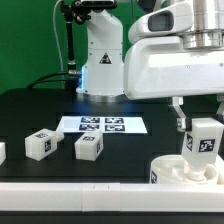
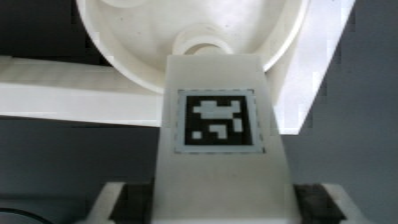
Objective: Assemble stool
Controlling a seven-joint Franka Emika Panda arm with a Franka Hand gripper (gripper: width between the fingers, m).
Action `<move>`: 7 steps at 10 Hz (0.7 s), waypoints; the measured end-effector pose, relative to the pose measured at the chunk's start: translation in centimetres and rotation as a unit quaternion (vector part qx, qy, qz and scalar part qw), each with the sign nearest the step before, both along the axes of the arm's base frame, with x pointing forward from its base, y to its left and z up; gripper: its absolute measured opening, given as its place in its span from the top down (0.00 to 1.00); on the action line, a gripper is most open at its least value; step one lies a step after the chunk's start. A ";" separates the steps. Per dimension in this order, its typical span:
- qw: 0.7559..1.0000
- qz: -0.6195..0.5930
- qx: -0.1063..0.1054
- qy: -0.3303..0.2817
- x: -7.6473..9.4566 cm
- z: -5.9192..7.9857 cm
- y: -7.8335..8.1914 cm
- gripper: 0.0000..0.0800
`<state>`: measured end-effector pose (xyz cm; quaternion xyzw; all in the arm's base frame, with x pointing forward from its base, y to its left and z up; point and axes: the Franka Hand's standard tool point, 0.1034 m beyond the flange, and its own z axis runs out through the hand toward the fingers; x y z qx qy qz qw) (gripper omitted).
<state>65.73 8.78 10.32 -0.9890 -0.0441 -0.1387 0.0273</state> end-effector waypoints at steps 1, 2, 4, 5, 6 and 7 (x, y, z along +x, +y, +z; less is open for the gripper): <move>1.000 0.001 -0.001 0.001 0.0 -0.1 -0.2 0.57; 1.000 0.000 -0.001 0.002 0.0 -0.3 -0.3 0.57; 1.000 0.000 -0.001 0.004 -0.1 -0.5 -0.4 0.57; 1.000 0.000 -0.002 0.005 -0.2 -0.7 -0.3 0.57; 1.000 0.001 -0.002 0.008 -0.3 -1.1 -0.3 0.57; 1.000 0.002 -0.002 0.007 -0.3 -1.1 -0.2 0.57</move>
Offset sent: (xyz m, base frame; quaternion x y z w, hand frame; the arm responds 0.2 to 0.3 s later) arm 0.0025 -0.0031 -0.0040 0.0012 0.0015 -0.0052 1.0000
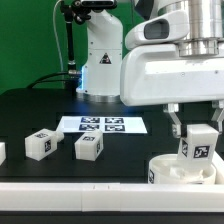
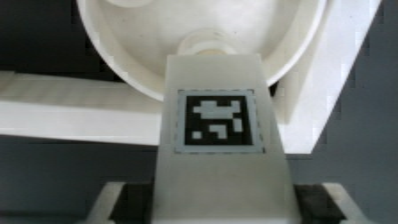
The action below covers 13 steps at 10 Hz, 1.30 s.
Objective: Assemble stool
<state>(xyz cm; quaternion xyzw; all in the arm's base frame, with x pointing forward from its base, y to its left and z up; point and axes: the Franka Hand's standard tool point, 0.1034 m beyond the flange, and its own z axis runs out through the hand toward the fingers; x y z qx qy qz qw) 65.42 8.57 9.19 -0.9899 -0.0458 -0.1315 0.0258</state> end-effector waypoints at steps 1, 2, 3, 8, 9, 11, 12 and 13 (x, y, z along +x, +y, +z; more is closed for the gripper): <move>1.000 0.000 0.000 -0.001 0.0 0.0 0.0 0.57; 1.000 0.000 0.000 -0.004 0.1 0.0 0.0 0.57; 1.000 0.000 0.000 -0.008 0.2 0.0 0.0 0.57; 1.000 0.000 0.001 -0.012 0.2 0.0 0.1 0.28; 1.000 0.000 0.001 -0.012 0.2 0.0 0.1 0.21; 1.000 0.000 0.001 -0.012 0.2 0.0 0.1 0.19; 1.000 0.000 0.001 -0.012 0.2 0.0 0.2 0.19; 1.000 0.002 0.002 -0.012 0.2 0.3 0.5 0.19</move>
Offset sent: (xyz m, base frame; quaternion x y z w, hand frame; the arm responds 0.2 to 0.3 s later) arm -0.0076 -0.0007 -0.0135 0.0058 0.0120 -0.0105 0.9999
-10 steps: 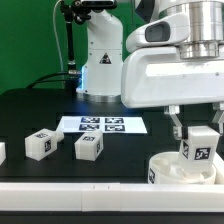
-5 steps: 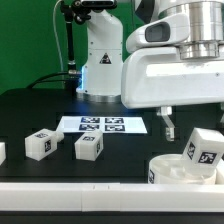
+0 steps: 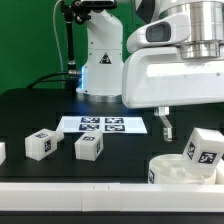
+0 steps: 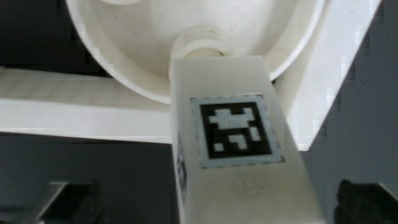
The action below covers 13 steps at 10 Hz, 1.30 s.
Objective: Assemble stool
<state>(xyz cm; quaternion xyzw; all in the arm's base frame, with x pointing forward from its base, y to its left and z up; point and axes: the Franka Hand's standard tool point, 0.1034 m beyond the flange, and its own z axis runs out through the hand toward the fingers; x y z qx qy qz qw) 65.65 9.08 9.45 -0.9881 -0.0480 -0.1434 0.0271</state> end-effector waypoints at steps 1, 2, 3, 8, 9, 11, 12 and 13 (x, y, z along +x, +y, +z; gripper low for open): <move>1.000 0.003 0.000 -0.002 0.1 0.6 0.2 0.19; 1.000 0.003 -0.001 0.003 0.2 1.3 -0.1 0.19; 1.000 0.003 -0.001 0.008 0.3 2.0 -0.3 0.19; 1.000 0.002 -0.003 0.019 0.2 1.4 -0.6 0.19; 0.999 0.002 -0.004 0.042 -0.2 1.0 -0.7 0.19; 0.993 0.007 -0.008 0.116 -0.7 1.0 -0.5 0.19; 0.991 0.008 -0.008 0.131 -0.2 1.1 -0.3 0.19; 0.992 0.008 -0.008 0.123 0.0 1.1 -0.3 0.19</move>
Offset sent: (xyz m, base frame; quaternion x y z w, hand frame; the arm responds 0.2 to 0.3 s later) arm 0.0093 -0.0058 0.0280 -0.0033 -0.0298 -0.0043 0.9995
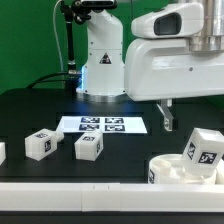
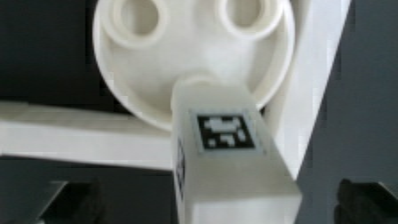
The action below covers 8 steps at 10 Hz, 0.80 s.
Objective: Assemble stool
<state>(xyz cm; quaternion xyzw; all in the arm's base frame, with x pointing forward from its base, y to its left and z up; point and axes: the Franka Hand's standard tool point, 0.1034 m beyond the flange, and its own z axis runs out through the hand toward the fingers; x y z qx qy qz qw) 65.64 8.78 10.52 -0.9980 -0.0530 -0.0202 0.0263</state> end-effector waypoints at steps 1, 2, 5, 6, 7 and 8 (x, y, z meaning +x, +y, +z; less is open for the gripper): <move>1.000 0.000 0.000 0.001 0.0 -0.1 0.0 0.19; 1.000 0.001 0.000 0.001 0.1 -0.2 0.1 0.19; 1.000 0.005 -0.001 0.004 0.3 -1.3 0.3 0.19; 1.000 0.004 -0.001 0.004 0.3 -1.4 0.3 0.19; 1.000 0.004 -0.001 0.004 0.3 -1.4 0.3 0.32; 1.000 0.004 -0.001 0.004 0.3 -1.4 0.3 0.49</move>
Offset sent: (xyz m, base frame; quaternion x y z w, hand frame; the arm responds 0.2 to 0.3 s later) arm 0.0197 0.0035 -0.0104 -0.0221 0.0085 -0.0152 0.9996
